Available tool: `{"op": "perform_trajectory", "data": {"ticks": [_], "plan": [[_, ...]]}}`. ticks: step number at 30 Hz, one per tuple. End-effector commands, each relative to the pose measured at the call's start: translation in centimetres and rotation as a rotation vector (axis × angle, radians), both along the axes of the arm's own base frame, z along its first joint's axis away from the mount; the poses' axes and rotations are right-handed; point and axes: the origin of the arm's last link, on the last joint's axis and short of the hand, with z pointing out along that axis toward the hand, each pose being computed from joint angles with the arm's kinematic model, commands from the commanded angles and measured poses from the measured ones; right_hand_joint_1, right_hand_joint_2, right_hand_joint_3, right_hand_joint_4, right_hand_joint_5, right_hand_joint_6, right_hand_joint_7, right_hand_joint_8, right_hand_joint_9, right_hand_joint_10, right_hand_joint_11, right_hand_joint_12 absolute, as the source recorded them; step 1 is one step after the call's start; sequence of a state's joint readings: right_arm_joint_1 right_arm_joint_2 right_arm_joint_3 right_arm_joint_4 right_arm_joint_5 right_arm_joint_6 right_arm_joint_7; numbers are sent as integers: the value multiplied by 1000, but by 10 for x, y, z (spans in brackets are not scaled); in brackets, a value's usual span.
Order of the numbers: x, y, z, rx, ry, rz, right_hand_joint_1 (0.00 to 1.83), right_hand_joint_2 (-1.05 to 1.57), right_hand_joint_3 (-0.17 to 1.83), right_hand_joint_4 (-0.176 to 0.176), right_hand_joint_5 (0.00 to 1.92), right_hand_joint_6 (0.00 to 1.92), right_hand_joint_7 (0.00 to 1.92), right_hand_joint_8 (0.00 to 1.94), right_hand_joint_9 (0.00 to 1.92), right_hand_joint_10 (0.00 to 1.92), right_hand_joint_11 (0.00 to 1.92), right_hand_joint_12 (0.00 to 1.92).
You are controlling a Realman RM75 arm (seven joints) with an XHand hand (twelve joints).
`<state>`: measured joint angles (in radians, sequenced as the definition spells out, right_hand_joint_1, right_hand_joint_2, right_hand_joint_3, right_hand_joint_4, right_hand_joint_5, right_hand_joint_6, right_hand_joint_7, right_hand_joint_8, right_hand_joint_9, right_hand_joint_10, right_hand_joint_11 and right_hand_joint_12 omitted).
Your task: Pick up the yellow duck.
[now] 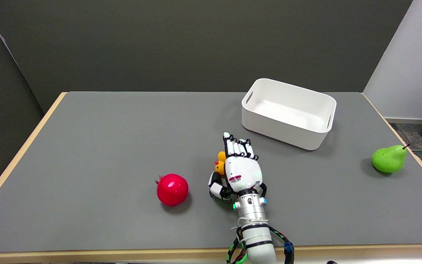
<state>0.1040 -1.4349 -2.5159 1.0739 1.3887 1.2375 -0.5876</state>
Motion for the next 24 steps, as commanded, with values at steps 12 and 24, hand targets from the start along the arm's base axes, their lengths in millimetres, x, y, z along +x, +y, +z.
{"op": "perform_trajectory", "data": {"ticks": [12, 24], "plan": [[10, -6, 4, -1, 81, 80, 1405, 1356, 148, -176, 39, 843, 181, 1941, 504, 1869, 29, 1262], [32, -8, 1, 21, 164, 213, 1401, 1364, 156, -176, 52, 929, 173, 1941, 485, 1921, 93, 1529]]}}
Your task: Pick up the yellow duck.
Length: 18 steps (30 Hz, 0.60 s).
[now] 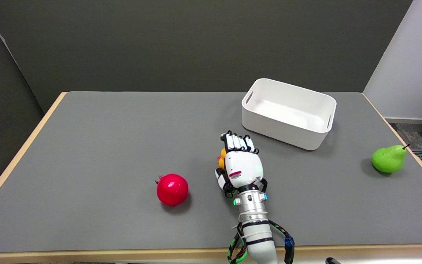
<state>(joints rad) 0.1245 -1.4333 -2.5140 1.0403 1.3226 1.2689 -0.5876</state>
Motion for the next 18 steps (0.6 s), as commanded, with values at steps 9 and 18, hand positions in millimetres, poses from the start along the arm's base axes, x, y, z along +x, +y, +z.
{"op": "perform_trajectory", "data": {"ticks": [9, 18], "plan": [[62, -13, 1, 30, 195, 342, 1360, 1293, 244, -176, 213, 1382, 317, 1920, 570, 1914, 246, 1828], [103, -35, 29, 2, 284, 478, 1266, 1357, 131, -176, 303, 1572, 409, 1941, 604, 1921, 254, 1921]]}}
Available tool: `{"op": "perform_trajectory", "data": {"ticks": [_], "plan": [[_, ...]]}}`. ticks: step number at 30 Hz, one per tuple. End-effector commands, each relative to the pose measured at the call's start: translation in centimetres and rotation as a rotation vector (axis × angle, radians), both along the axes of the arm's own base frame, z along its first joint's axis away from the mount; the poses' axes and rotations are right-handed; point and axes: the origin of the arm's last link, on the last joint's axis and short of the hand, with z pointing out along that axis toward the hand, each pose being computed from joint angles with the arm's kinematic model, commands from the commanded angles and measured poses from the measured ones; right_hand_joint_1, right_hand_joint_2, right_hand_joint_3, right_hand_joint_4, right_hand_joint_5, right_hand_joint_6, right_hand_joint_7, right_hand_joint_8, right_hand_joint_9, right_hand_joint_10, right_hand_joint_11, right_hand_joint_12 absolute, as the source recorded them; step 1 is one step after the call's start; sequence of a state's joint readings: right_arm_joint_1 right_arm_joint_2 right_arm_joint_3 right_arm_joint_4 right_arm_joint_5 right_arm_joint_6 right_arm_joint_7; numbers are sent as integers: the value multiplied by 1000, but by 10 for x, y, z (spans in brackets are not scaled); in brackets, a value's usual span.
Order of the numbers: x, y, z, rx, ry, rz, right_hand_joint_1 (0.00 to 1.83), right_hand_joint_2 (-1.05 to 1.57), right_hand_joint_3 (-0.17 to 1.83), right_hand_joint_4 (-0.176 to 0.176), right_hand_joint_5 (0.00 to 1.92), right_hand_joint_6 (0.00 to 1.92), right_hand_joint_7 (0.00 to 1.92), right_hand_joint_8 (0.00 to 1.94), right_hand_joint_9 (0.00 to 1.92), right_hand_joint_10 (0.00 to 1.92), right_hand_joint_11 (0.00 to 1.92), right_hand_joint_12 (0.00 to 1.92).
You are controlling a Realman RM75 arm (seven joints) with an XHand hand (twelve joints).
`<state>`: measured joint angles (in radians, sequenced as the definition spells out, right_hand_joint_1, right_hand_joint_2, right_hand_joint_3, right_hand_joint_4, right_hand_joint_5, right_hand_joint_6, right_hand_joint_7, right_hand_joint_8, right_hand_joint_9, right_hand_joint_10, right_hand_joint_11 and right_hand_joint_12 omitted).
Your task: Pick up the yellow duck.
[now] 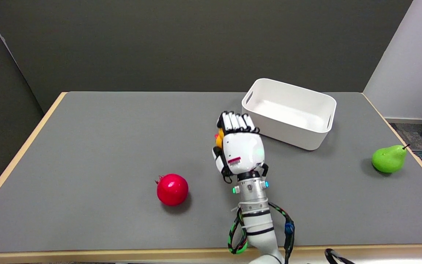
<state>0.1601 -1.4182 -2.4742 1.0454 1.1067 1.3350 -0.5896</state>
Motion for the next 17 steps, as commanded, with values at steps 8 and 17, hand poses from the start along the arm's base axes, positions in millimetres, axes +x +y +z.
{"op": "perform_trajectory", "data": {"ticks": [8, 17], "plan": [[90, -59, 79, -76, 216, 239, 1269, 1359, 127, -176, 285, 1599, 431, 1924, 599, 1921, 236, 1921], [97, -95, 166, -242, 211, 118, 1263, 1342, 170, -176, 278, 1626, 432, 1928, 602, 1919, 200, 1921]]}}
